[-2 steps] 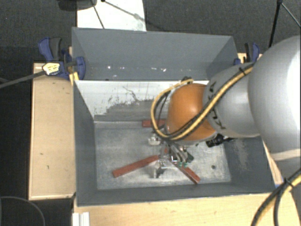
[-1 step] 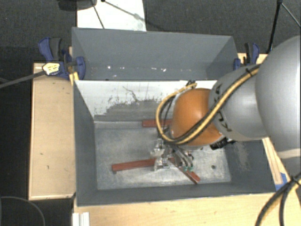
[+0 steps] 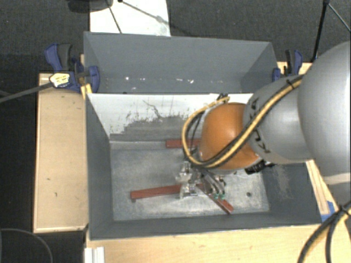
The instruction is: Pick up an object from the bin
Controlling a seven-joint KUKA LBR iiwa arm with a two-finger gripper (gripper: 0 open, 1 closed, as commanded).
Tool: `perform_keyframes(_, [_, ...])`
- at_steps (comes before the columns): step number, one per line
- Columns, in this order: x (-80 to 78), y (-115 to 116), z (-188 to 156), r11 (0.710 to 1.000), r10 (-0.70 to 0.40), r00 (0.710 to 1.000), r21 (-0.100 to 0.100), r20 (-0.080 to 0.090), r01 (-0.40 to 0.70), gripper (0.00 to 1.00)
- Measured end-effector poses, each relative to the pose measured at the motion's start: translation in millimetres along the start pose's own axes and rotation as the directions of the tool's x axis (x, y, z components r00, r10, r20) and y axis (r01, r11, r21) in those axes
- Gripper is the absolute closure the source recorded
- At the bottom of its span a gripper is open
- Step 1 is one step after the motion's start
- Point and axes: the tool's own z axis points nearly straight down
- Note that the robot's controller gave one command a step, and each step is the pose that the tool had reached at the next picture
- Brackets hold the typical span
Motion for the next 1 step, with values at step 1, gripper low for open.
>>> perform_keyframes(1, [2.8,-0.6,-7.6,1.0,0.0,1.0,0.003,-0.012,0.0,1.0])
